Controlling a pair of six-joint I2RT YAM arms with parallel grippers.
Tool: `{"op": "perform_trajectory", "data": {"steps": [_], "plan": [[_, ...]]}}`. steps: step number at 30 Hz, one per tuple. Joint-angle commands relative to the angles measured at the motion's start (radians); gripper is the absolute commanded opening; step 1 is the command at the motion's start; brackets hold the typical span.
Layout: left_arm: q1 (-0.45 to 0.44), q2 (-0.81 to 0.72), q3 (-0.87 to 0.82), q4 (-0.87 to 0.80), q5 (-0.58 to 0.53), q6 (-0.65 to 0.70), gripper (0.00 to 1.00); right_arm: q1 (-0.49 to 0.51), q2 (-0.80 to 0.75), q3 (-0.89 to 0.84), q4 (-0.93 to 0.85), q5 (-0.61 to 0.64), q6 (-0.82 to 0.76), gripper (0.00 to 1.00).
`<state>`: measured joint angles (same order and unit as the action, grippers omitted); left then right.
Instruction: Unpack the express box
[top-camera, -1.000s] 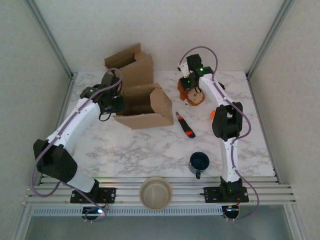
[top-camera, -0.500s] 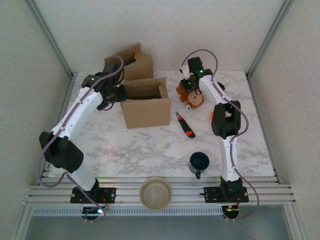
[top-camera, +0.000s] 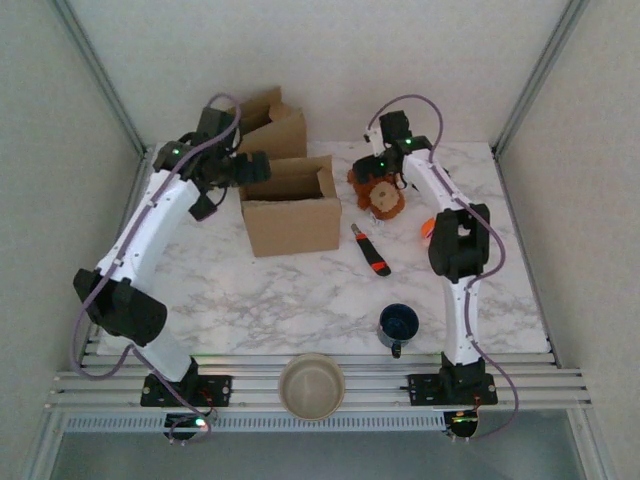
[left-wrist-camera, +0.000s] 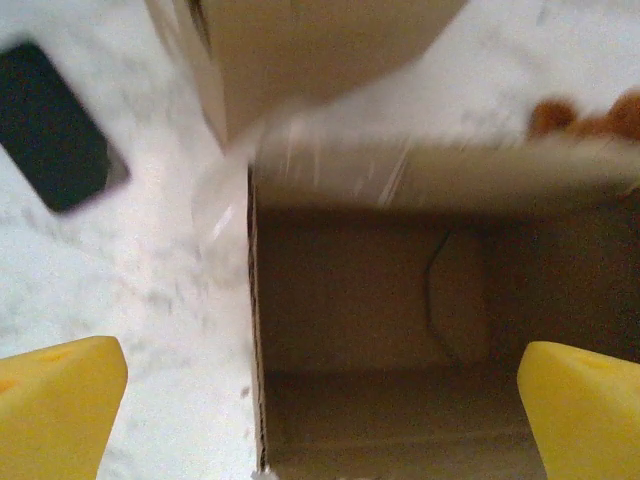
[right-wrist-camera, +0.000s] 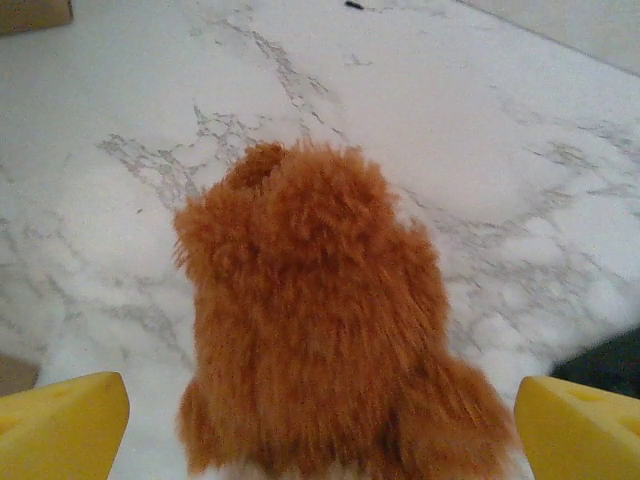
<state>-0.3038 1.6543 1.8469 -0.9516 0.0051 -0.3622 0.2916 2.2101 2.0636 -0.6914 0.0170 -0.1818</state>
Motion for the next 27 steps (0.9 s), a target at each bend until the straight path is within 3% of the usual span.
{"op": "perform_trajectory", "data": {"steps": [1,3,7,10,13,18,24,25,27], "plan": [[0.002,-0.117,0.000,0.152,-0.195,0.051,1.00,-0.020,-0.268,-0.140,0.071,0.057,0.056,0.99],[0.004,-0.218,-0.142,0.334,-0.314,0.082,1.00,-0.020,-0.431,-0.323,0.175,0.119,0.075,0.99],[0.053,-0.476,-0.633,0.861,-0.491,0.135,1.00,-0.020,-0.770,-0.735,0.423,0.297,0.123,0.99],[0.134,-0.609,-0.998,1.208,-0.419,0.187,1.00,-0.023,-0.948,-1.043,0.607,0.403,0.137,0.99],[0.197,-0.683,-1.344,1.571,-0.451,0.166,1.00,-0.030,-1.051,-1.307,0.801,0.473,0.185,0.99],[0.269,-0.603,-1.596,1.834,-0.407,0.153,0.99,-0.040,-1.043,-1.612,1.167,0.453,0.223,0.99],[0.287,-0.310,-1.686,2.206,-0.352,0.262,0.99,-0.076,-0.723,-1.751,1.685,0.421,0.139,0.99],[0.286,-0.287,-1.687,2.225,-0.338,0.279,1.00,-0.090,-0.693,-1.754,1.730,0.395,0.136,0.99],[0.318,-0.221,-1.689,2.286,-0.249,0.274,1.00,-0.143,-0.733,-1.749,1.628,0.276,0.187,0.99]]}}
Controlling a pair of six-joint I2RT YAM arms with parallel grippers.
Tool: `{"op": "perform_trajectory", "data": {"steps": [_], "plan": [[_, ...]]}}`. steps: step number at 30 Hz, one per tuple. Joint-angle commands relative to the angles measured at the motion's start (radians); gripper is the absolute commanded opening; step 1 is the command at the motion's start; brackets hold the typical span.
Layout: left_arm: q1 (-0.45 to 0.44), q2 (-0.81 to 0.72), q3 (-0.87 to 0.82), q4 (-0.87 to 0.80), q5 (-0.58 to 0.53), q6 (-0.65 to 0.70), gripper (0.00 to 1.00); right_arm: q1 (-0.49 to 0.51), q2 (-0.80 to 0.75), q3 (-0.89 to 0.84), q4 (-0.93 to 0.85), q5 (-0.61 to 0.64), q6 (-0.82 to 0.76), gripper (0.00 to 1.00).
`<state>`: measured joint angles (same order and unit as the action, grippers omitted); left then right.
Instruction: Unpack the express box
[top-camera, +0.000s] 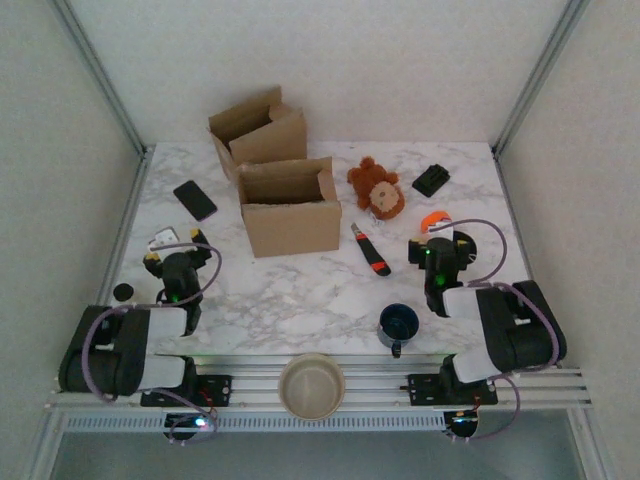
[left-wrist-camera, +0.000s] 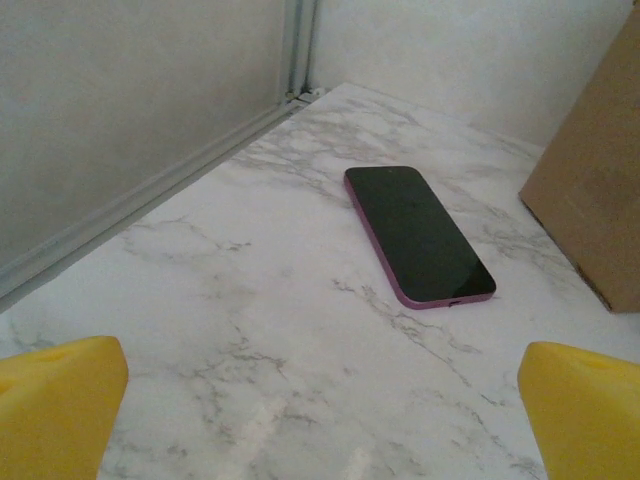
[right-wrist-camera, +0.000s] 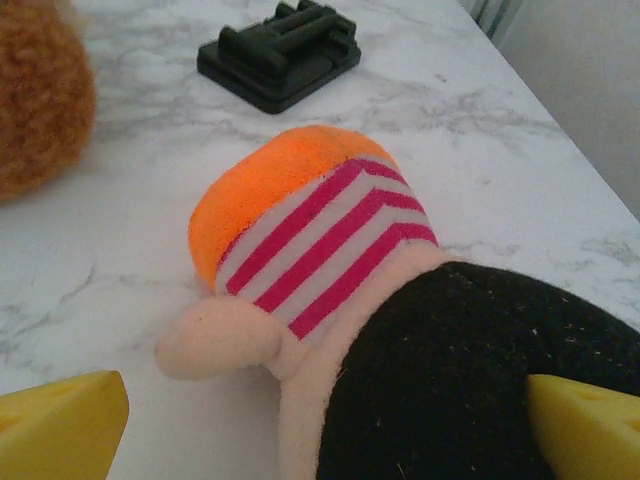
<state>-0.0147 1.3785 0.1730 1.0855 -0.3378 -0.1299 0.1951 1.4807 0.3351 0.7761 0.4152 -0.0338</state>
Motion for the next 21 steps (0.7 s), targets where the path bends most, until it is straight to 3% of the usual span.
{"op": "perform_trajectory", "data": {"steps": [1,2,4,6,21], "plan": [[0.042,0.101,-0.011,0.283,0.128,0.034,1.00,-0.078,0.019,-0.033,0.199,-0.173,0.065,0.99],[0.052,0.170,-0.009,0.364,0.157,0.043,1.00,-0.117,0.076,-0.043,0.292,-0.227,0.085,0.99],[0.059,0.146,0.037,0.215,0.204,0.039,1.00,-0.162,0.048,0.003,0.143,-0.330,0.108,0.99],[0.062,0.166,0.041,0.234,0.280,0.070,1.00,-0.172,0.060,0.038,0.102,-0.405,0.090,0.99],[0.061,0.162,0.046,0.223,0.279,0.071,1.00,-0.163,0.059,0.048,0.081,-0.394,0.077,0.99]]}}
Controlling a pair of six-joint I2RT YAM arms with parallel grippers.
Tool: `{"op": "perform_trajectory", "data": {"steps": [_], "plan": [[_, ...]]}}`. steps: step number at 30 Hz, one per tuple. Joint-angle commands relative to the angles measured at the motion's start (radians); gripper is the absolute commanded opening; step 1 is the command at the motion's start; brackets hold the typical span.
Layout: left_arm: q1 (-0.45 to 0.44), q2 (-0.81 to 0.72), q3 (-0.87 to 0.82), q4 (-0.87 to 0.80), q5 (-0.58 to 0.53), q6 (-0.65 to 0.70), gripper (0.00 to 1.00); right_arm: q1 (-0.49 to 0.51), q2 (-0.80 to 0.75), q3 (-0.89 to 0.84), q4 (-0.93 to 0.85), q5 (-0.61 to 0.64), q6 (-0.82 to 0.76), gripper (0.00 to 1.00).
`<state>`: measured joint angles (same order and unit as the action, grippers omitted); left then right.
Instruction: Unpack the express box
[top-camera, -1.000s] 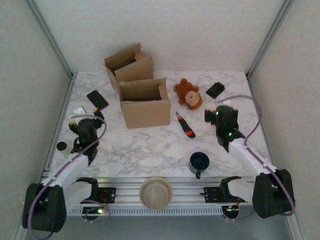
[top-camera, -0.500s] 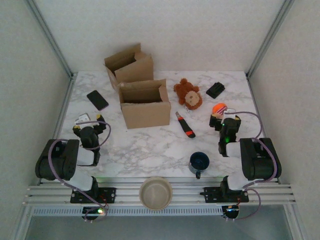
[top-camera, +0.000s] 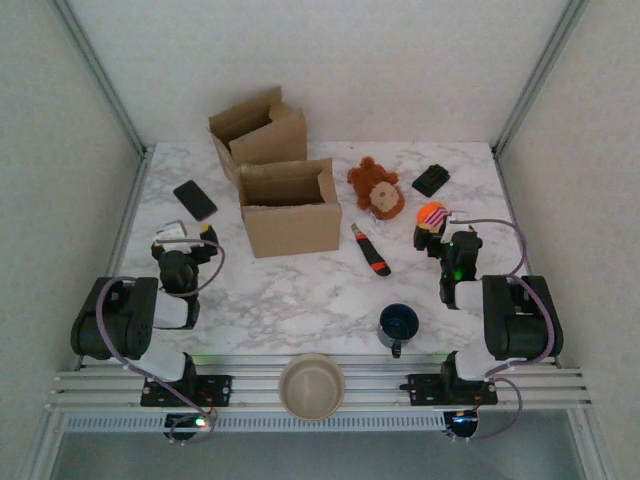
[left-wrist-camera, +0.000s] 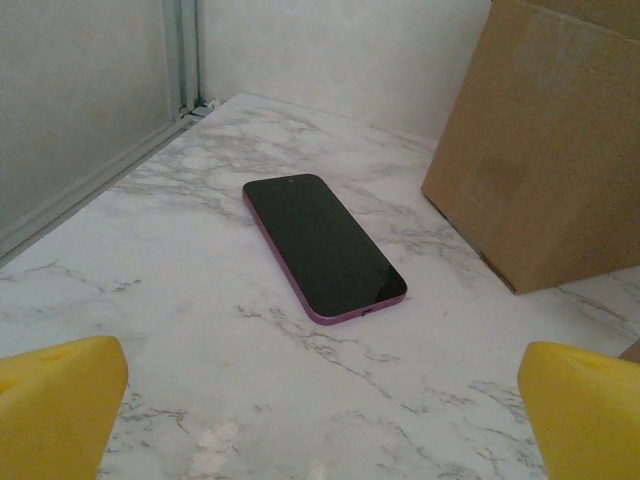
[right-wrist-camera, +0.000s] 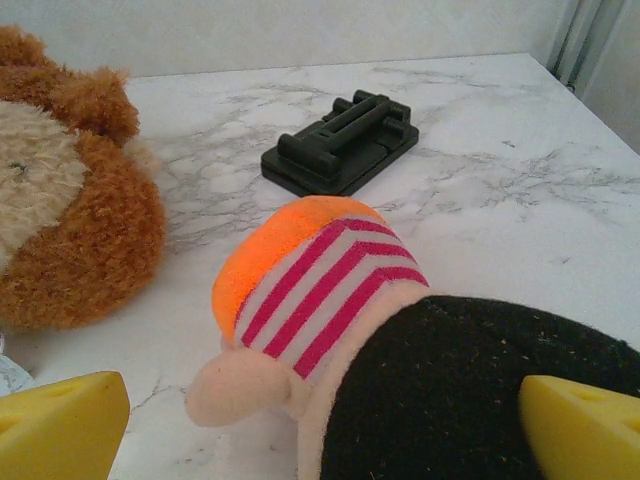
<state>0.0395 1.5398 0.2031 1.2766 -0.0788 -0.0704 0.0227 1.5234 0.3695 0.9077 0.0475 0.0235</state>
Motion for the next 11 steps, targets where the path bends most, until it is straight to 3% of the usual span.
{"op": "perform_trajectory", "data": {"steps": [1,11], "plan": [[0.007,0.002,0.019,0.031,0.019,0.012,1.00,0.009,0.017,0.014,-0.051,-0.025,0.019,0.99],[0.016,0.001,0.014,0.038,0.036,0.008,1.00,0.012,0.017,0.016,-0.056,-0.021,0.018,0.99]]}}
